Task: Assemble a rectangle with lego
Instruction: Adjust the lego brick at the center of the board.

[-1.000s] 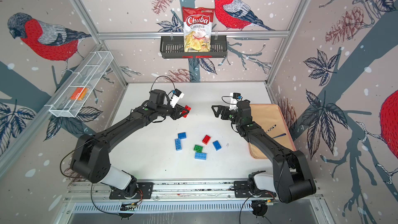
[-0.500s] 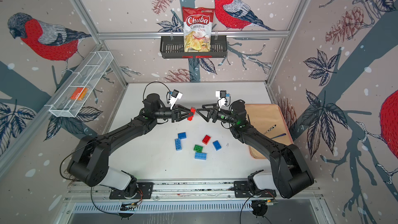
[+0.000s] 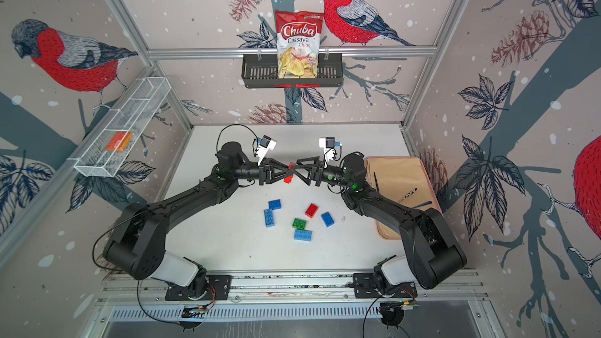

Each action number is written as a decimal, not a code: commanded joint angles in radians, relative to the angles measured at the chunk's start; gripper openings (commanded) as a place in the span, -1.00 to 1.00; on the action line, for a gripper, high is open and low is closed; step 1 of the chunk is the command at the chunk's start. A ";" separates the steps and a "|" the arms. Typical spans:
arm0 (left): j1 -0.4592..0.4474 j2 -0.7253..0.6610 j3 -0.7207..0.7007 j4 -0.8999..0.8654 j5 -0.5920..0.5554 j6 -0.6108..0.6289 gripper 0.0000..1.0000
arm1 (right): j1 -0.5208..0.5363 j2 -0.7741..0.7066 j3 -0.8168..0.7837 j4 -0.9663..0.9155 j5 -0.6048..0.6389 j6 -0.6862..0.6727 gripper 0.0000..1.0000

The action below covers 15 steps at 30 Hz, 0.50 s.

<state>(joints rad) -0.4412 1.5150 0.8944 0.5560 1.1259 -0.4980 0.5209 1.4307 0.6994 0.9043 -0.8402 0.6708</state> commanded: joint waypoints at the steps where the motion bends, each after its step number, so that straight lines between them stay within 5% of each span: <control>1: -0.002 0.007 0.013 0.026 0.017 0.014 -1.00 | 0.002 0.015 0.008 0.090 -0.013 0.048 0.56; 15: -0.007 0.020 0.024 -0.009 0.012 0.040 -1.00 | 0.006 0.073 0.025 0.136 -0.018 0.088 0.22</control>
<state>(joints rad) -0.4473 1.5333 0.9104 0.5331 1.1248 -0.4713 0.5240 1.4990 0.7189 0.9848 -0.8467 0.7395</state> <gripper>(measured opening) 0.299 0.626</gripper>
